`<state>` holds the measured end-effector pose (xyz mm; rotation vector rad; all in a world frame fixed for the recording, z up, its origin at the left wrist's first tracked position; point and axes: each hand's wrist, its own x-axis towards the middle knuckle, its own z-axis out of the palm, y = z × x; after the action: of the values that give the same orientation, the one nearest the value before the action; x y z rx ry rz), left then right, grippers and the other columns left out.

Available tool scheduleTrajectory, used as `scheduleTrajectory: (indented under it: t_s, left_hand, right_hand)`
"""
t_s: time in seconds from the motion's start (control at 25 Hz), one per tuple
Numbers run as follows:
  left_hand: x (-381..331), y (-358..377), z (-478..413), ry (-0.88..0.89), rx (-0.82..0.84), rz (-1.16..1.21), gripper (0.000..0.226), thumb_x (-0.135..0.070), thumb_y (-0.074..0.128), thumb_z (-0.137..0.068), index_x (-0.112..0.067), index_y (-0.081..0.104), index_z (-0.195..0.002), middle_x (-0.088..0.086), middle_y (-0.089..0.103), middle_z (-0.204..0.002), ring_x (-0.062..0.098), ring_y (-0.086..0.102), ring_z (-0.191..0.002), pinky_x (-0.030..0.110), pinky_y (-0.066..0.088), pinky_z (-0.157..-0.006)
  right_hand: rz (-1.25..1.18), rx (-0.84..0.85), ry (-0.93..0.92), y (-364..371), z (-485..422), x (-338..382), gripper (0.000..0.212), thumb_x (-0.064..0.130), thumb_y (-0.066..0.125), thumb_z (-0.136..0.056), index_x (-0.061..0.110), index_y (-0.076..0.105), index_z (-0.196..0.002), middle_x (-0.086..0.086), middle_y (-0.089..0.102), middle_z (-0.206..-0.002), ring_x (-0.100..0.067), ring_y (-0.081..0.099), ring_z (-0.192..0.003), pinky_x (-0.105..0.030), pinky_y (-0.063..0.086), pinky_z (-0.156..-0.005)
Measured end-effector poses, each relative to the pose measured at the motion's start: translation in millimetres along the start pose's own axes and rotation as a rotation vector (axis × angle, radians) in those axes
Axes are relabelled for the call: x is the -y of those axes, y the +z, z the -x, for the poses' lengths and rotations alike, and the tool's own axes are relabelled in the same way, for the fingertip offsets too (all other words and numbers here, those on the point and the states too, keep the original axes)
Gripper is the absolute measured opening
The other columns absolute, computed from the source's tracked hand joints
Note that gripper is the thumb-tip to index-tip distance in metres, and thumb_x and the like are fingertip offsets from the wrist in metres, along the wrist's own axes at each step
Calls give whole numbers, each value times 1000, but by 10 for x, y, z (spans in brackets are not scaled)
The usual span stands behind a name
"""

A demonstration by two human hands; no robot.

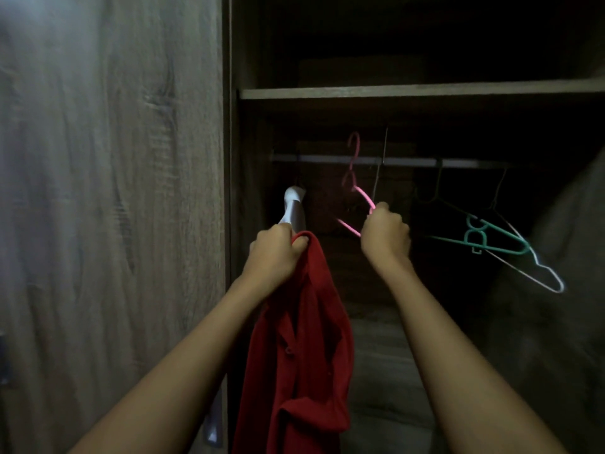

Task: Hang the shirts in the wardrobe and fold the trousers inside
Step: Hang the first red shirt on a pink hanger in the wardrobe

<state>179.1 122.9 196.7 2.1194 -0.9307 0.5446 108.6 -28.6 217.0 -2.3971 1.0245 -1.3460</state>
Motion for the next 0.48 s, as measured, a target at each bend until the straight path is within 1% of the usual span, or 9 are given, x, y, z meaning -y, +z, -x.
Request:
scheduleTrajectory:
  t_s: [0.12, 0.2, 0.24, 0.28, 0.32, 0.36, 0.4, 0.44, 0.48]
  left_hand:
    - [137, 70, 95, 20, 79, -107, 31, -43, 42, -96, -16, 52, -85, 15, 63, -99, 38, 58, -97, 40, 39, -75]
    - [255, 178, 197, 14, 128, -137, 32, -47, 39, -95, -21, 57, -99, 16, 64, -107, 41, 58, -102, 40, 39, -74]
    - [300, 240, 276, 14, 149, -138, 31, -46, 39, -96, -22, 58, -103, 17, 64, -109, 42, 57, -103, 40, 38, -74]
    - [338, 295, 346, 16, 167, -133, 31, -43, 39, -97, -20, 58, -104, 17, 64, -110, 42, 57, -104, 39, 36, -73]
    - [379, 348, 450, 15, 187, -119, 30, -41, 38, -98, -17, 57, -100, 18, 64, -109, 41, 57, -103, 39, 36, -73]
    - [423, 388, 536, 12, 196, -104, 30, -39, 38, -98, -15, 56, -95, 19, 64, -107, 41, 58, -101, 39, 37, -73]
    - [471, 435, 648, -6, 202, -85, 30, -38, 38, -98, -14, 56, -92, 20, 64, -106, 42, 58, -100, 40, 39, -73]
    - [518, 474, 748, -33, 198, -70, 31, -38, 39, -98, -13, 57, -95, 21, 64, -107, 42, 58, -100, 40, 41, -75]
    - [563, 510, 846, -60, 190, -58, 30, -37, 41, -97, -13, 59, -101, 22, 64, -110, 43, 58, -101, 41, 43, -77]
  right_hand:
    - [-25, -54, -4, -382, 510, -31, 25, 15, 45, -97, 6, 54, -119, -16, 64, -102, -31, 59, -99, -34, 44, -69]
    - [-25, -59, 36, -624, 925, -75, 27, 19, 44, -98, 10, 55, -120, -13, 64, -100, -28, 60, -95, -32, 42, -65]
    - [-28, -60, 59, -726, 1132, -118, 27, 21, 43, -98, 11, 56, -119, -12, 64, -98, -27, 60, -92, -30, 41, -62]
    - [-31, -55, 71, -826, 1317, -153, 26, 22, 42, -99, 12, 57, -118, -11, 64, -97, -25, 59, -87, -28, 37, -60]
    - [-18, -39, 73, -918, 1515, -194, 26, 23, 41, -99, 13, 57, -117, -10, 64, -96, -21, 54, -80, -25, 31, -56]
    - [7, -31, 58, -997, 1680, -226, 26, 23, 41, -99, 13, 58, -115, -10, 65, -94, -18, 48, -74, -24, 25, -52]
    - [19, -23, 45, -1058, 1835, -284, 25, 23, 41, -99, 14, 59, -114, -10, 66, -93, -18, 45, -70, -24, 22, -52]
    - [-1, -31, 26, -1104, 1959, -348, 23, 23, 44, -98, 14, 61, -112, -10, 68, -91, -21, 48, -70, -24, 28, -54]
    - [-50, -43, 15, -1123, 2051, -415, 22, 22, 48, -96, 14, 63, -109, -11, 69, -89, -26, 56, -73, -26, 35, -60]
